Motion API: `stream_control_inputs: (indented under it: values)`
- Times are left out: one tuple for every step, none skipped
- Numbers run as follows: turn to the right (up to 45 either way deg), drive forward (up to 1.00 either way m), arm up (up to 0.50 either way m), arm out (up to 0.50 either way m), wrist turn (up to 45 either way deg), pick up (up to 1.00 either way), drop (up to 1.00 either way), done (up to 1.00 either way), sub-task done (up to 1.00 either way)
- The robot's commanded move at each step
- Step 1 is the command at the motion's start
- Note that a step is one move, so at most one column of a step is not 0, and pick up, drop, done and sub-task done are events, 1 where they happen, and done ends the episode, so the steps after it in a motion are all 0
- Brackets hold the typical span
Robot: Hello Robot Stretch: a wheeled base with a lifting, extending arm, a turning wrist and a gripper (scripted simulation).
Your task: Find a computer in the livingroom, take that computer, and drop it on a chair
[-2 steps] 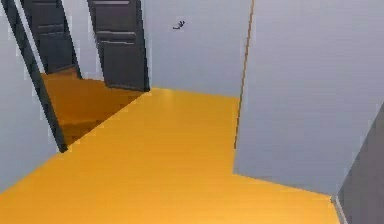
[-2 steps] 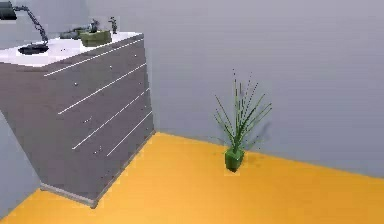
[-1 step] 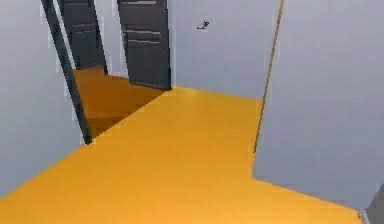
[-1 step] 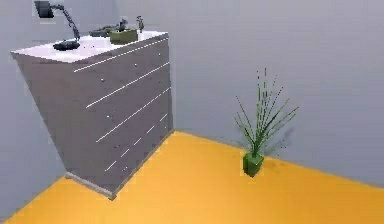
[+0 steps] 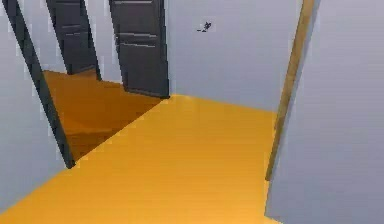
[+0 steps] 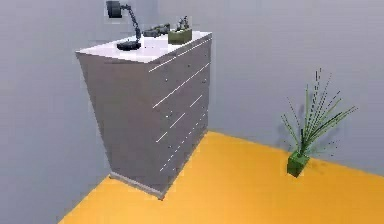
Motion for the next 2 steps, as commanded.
stream_control_inputs:
  values:
    - [-18.0, 0.00, 0.00, 0.00, 0.0, 0.00, 0.00, 0.00, 0.00]
    - [0.0, 0.35, 0.00, 0.00, 0.0, 0.00, 0.00, 0.00, 0.00]
